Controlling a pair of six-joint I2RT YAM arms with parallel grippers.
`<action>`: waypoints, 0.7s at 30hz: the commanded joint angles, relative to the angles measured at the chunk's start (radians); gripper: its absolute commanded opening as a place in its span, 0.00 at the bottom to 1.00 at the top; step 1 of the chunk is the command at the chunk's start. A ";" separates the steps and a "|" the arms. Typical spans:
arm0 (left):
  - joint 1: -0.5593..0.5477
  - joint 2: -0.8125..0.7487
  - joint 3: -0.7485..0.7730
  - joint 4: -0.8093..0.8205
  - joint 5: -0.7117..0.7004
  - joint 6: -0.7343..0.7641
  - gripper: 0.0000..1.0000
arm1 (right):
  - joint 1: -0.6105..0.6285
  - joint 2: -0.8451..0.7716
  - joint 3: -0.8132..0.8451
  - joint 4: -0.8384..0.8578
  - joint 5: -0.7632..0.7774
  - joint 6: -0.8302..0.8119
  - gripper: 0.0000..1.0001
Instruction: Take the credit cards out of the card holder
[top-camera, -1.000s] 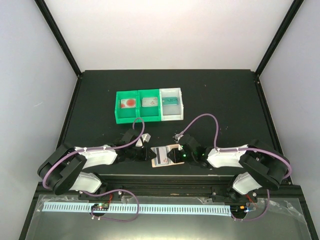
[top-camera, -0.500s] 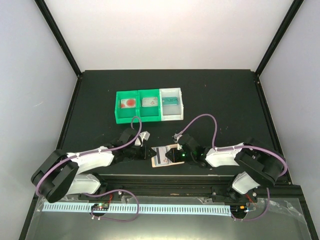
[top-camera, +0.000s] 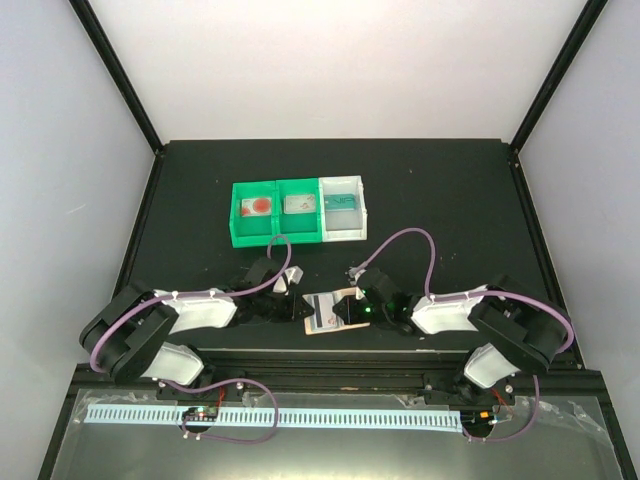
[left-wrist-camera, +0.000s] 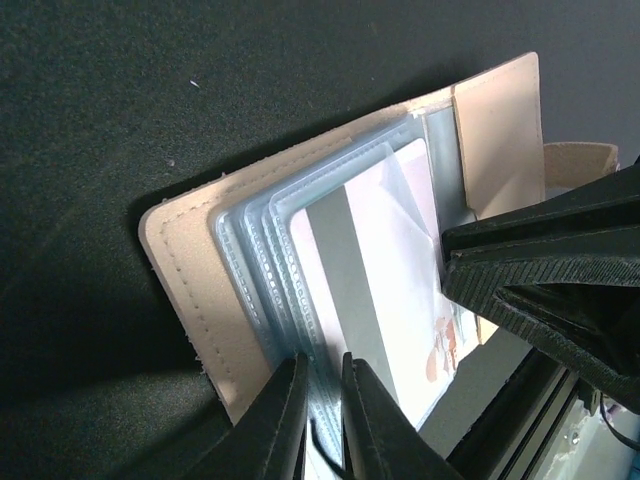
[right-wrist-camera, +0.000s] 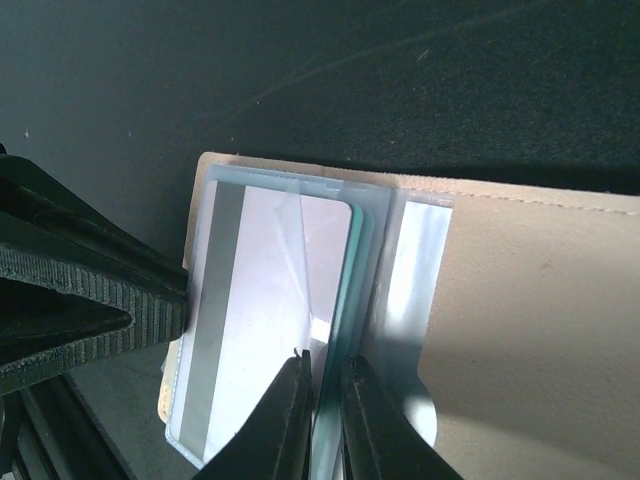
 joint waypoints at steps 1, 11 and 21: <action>0.003 0.021 0.026 -0.059 -0.075 0.026 0.13 | -0.007 -0.014 -0.024 -0.004 0.034 -0.013 0.09; 0.004 0.022 0.033 -0.106 -0.122 0.035 0.12 | -0.028 -0.075 -0.056 -0.037 0.067 -0.019 0.08; 0.003 -0.001 0.033 -0.104 -0.105 0.021 0.13 | -0.029 -0.086 -0.052 0.028 -0.012 -0.006 0.23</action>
